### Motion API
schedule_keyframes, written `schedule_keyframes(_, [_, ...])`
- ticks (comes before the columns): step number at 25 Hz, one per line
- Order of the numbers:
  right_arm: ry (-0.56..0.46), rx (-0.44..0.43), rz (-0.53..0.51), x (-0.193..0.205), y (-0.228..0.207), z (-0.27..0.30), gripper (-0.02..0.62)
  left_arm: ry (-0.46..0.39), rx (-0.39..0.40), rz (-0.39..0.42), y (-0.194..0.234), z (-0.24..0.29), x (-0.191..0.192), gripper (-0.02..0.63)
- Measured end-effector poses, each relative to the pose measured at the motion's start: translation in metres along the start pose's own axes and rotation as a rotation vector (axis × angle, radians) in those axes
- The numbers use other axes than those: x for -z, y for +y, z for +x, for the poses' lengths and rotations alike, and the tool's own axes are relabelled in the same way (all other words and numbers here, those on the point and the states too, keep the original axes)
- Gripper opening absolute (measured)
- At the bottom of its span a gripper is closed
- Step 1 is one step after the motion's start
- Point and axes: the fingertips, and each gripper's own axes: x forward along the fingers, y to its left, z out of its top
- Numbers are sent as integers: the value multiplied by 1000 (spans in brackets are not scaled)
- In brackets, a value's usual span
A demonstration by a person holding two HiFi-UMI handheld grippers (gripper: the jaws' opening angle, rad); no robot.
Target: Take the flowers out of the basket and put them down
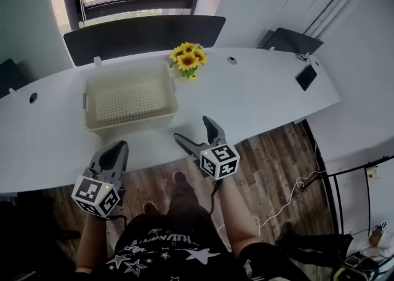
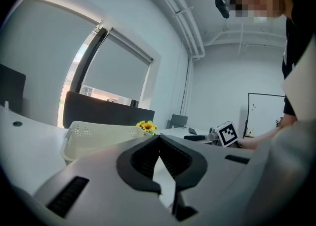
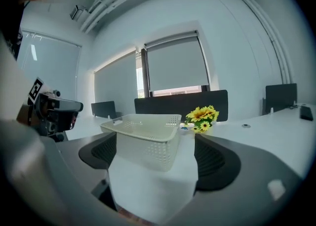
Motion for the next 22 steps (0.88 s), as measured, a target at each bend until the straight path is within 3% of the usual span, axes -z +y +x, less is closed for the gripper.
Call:
schedule_keyframes(4, [16, -26, 20, 17, 29, -17, 474, -2, 27, 3, -11, -16, 8, 9])
schedule_keyframes(10, [24, -84, -12, 18, 54, -25, 434, -19, 2, -4, -26, -29, 7, 9])
schedule_keyframes(11, [14, -87, -18, 17, 56, -25, 404, -20, -1, 0, -29, -29, 8, 9])
schedule_keyframes(14, [-33, -54, -26, 14, 57, -36, 218, -20, -11, 5, -42, -31, 14, 9])
schedule_keyframes(21, [-113, -50, -15, 12, 61, -101, 9, -18, -47, 15, -104, -49, 26, 9])
schedule_keyframes(22, [-114, -53, -24, 14, 62, -113, 3, -21, -58, 18, -114, -53, 28, 9])
